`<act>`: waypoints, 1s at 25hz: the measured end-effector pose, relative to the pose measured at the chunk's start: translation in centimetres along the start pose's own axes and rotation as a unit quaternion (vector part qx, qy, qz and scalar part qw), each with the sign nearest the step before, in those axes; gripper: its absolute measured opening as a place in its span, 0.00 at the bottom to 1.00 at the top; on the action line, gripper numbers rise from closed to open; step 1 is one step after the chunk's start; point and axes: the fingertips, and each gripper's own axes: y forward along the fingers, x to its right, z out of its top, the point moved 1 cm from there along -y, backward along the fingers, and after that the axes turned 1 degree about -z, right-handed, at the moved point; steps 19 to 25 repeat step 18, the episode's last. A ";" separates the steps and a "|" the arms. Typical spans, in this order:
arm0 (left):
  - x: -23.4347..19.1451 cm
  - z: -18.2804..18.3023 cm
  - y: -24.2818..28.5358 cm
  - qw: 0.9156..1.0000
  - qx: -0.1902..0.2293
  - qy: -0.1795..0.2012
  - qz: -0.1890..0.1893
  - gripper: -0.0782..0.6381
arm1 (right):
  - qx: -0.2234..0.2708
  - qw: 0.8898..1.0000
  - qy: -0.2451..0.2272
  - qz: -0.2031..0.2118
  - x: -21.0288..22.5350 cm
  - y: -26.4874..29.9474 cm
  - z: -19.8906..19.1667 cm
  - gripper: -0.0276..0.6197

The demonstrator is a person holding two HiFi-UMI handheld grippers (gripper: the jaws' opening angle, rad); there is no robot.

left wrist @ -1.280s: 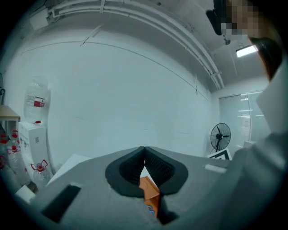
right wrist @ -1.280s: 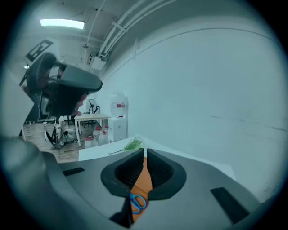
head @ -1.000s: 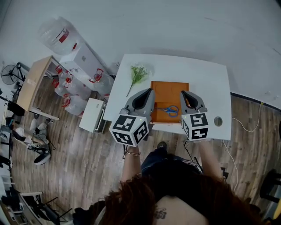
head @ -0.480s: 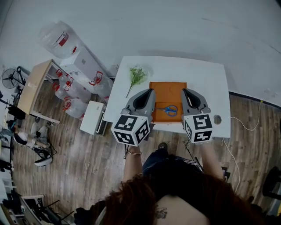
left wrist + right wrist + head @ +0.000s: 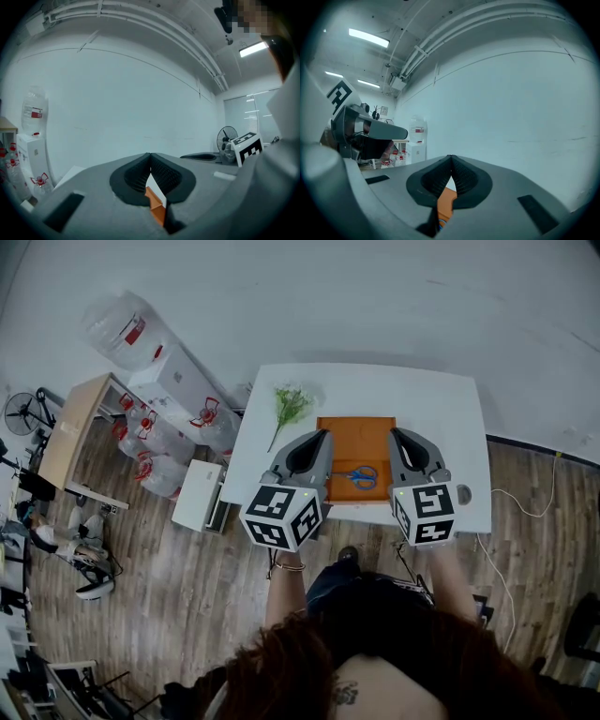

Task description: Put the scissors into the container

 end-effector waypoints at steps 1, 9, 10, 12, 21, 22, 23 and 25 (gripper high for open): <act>0.1 0.0 0.1 1.000 0.000 0.000 0.000 0.13 | 0.003 1.000 0.000 0.001 0.1 -0.1 0.0 0.04; 0.7 -0.2 0.4 1.000 0.000 0.003 0.003 0.13 | 0.024 1.000 -0.008 0.006 0.8 -0.5 0.4 0.04; 0.7 -0.3 0.4 1.000 0.000 0.003 0.004 0.13 | 0.024 1.000 -0.010 0.006 0.8 -0.4 0.3 0.04; 0.7 -0.3 0.5 1.000 -0.001 0.005 0.004 0.13 | 0.024 1.000 -0.012 0.006 0.9 -0.4 0.3 0.04; 0.4 0.0 0.5 1.000 0.000 0.004 0.005 0.13 | 0.022 1.000 -0.011 0.006 0.8 0.0 0.4 0.04; 0.4 0.0 0.5 1.000 0.000 0.004 0.005 0.13 | 0.022 1.000 -0.011 0.006 0.8 0.0 0.4 0.04; 0.4 0.0 0.5 1.000 0.000 0.004 0.005 0.13 | 0.022 1.000 -0.011 0.006 0.8 0.0 0.4 0.04; 0.4 0.0 0.5 1.000 0.000 0.004 0.005 0.13 | 0.022 1.000 -0.011 0.006 0.8 0.0 0.4 0.04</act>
